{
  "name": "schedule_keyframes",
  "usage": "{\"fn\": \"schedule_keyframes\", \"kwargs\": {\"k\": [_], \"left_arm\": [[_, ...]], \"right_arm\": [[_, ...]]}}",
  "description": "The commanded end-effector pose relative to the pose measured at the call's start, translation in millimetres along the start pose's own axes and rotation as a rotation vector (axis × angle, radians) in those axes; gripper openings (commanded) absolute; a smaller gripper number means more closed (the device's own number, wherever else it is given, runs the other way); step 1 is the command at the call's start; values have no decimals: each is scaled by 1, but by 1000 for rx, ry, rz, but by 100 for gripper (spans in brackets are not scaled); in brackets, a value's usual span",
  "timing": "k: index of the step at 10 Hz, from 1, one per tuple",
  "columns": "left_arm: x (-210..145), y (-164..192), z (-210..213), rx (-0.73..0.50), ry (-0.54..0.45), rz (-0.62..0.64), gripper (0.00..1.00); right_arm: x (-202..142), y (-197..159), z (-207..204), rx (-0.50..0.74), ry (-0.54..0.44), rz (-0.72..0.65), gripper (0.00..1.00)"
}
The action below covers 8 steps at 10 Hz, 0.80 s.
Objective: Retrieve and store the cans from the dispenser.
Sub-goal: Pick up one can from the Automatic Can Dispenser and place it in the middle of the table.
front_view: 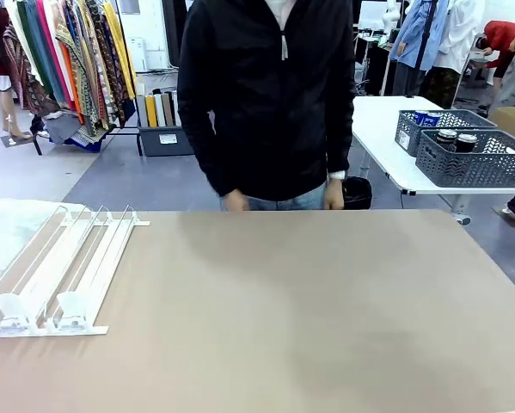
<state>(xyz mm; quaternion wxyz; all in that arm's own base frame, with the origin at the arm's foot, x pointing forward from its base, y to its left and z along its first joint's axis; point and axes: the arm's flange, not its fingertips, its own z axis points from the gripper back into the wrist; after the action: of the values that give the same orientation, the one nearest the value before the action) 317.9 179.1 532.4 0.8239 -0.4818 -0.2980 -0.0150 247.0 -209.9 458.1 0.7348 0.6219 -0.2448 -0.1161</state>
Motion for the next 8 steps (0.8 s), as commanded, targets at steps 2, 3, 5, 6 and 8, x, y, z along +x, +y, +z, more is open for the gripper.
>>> {"fn": "schedule_keyframes", "kwargs": {"k": [2, 3, 5, 6, 8], "left_arm": [[1, -2, 1, -14, -10, -8, 100], [1, -2, 1, -14, -10, -8, 100], [1, -2, 1, -14, -10, -8, 100], [1, -2, 1, -14, -10, -8, 100], [1, -2, 1, -14, -10, -8, 100]], "right_arm": [[1, 1, 1, 12, -1, 20, 100], [1, 1, 1, 12, -1, 20, 100], [1, 1, 1, 12, -1, 20, 100], [1, 1, 1, 12, -1, 20, 100], [1, 1, 1, 12, -1, 20, 100]]}}
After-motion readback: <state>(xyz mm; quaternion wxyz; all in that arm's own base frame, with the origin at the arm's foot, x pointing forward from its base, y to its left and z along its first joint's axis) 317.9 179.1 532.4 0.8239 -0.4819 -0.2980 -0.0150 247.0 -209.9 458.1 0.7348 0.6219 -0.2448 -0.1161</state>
